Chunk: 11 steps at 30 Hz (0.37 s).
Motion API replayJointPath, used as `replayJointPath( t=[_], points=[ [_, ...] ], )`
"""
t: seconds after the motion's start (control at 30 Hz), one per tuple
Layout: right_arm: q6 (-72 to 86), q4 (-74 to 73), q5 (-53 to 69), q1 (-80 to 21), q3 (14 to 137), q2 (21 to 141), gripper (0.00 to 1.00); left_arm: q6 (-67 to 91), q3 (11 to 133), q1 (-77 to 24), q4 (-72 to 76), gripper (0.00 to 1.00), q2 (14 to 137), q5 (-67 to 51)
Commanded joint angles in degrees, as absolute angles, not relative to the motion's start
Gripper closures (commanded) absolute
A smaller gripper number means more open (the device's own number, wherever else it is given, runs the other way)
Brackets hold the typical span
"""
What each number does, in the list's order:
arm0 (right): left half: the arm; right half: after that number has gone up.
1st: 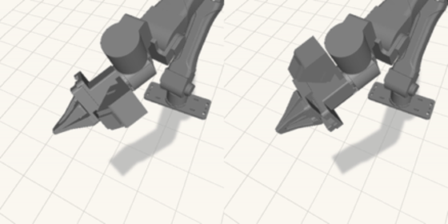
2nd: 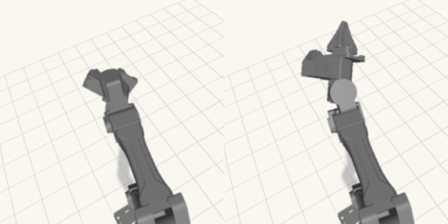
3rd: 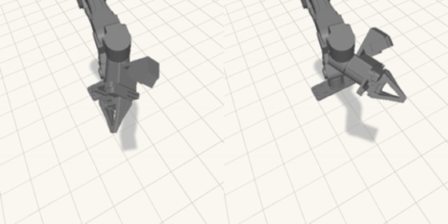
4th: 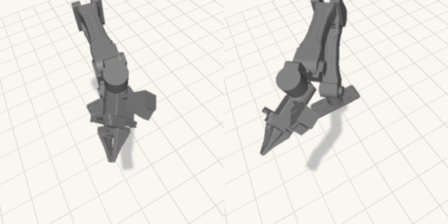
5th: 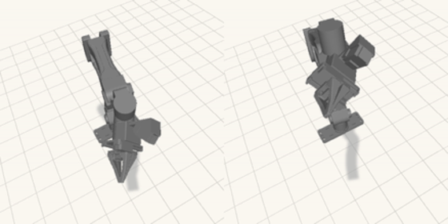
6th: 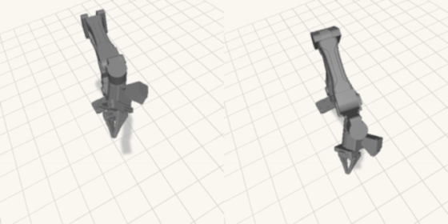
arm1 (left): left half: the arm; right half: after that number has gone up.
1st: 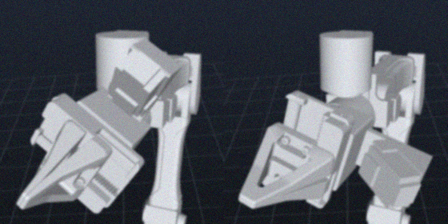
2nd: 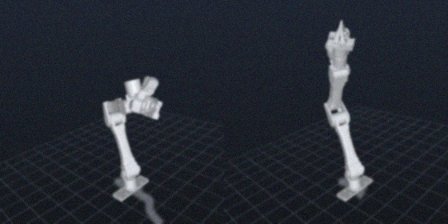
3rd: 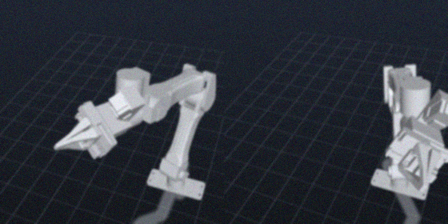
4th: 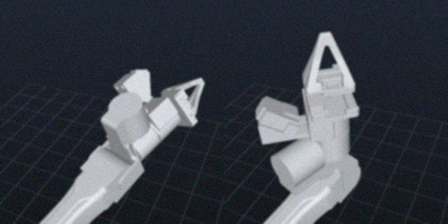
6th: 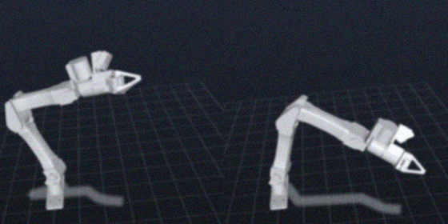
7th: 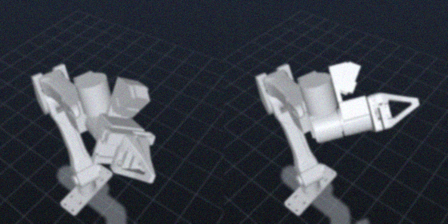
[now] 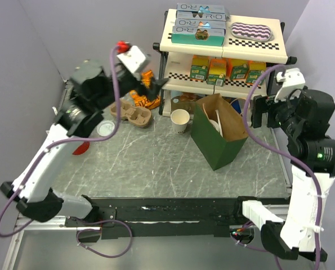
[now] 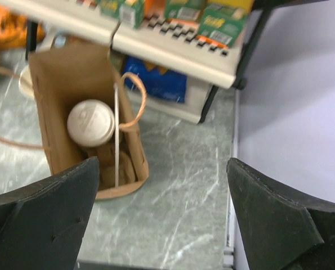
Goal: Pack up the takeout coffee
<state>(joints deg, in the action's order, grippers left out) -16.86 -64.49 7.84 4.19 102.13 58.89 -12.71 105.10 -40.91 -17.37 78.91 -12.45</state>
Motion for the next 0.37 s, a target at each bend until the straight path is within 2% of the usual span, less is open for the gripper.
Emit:
replayJointPath(
  t=[0.0,0.1,0.33],
  points=[
    [-9.7,-54.4,3.6,4.5,100.9,55.6,0.0,-14.6,102.7,-34.7,-25.4,0.01,75.5,-6.0],
    [-8.4,-53.0,4.1,4.6,101.8,54.7,0.0,-12.3,104.2,-23.0,-28.3,0.01,75.1,-5.4],
    [-6.8,-51.3,7.7,4.5,107.5,58.5,0.0,-7.2,104.6,-14.8,-28.2,0.0,73.7,-4.0]
  ],
)
